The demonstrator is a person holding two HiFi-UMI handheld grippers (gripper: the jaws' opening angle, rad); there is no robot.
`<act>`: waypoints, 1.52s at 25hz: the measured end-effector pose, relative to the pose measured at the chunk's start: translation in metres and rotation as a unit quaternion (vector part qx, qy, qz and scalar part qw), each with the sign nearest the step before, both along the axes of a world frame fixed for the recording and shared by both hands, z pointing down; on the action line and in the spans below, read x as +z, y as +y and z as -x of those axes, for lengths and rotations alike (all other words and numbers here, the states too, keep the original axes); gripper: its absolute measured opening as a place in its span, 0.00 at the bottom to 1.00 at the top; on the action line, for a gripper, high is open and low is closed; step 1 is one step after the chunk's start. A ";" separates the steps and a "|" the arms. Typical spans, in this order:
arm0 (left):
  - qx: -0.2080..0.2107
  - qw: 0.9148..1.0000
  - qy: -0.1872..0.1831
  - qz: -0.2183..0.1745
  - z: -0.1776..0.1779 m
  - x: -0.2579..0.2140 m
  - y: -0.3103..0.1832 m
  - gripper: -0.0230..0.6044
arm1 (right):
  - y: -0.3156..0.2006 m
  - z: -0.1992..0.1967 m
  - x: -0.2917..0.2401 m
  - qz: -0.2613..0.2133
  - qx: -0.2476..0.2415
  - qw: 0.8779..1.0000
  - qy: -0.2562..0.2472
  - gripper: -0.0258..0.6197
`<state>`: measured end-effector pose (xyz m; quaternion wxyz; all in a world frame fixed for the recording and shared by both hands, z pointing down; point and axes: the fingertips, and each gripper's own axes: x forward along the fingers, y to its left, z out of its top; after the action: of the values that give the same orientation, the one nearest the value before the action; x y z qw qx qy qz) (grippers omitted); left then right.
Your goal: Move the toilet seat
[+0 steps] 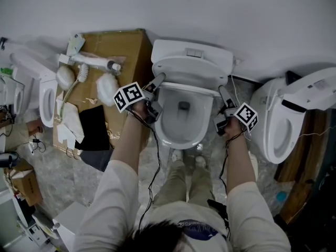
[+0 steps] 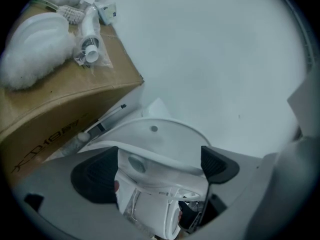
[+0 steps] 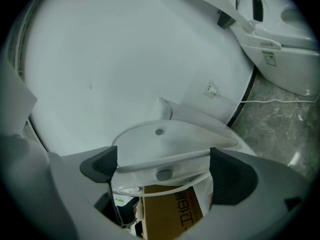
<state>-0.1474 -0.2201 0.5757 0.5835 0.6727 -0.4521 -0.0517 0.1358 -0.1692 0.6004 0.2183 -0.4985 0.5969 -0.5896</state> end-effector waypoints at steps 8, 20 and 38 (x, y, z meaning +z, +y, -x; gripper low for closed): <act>-0.014 1.000 0.015 -0.014 0.000 -0.002 -0.015 0.82 | -0.012 -0.005 0.000 -0.010 0.020 1.000 -0.007 0.92; -0.029 0.998 0.031 -0.048 -0.003 -0.007 -0.035 0.82 | -0.032 -0.012 -0.002 -0.021 0.046 0.999 -0.010 0.92; 0.041 0.995 -0.026 -0.086 -0.018 -0.001 -0.052 0.82 | -0.054 -0.019 0.000 -0.026 0.065 0.998 0.002 0.92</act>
<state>-0.1297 -0.2723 0.5743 0.5131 0.7395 -0.4330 -0.0496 0.1546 -0.2231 0.6004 0.2680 -0.5316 0.5788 -0.5572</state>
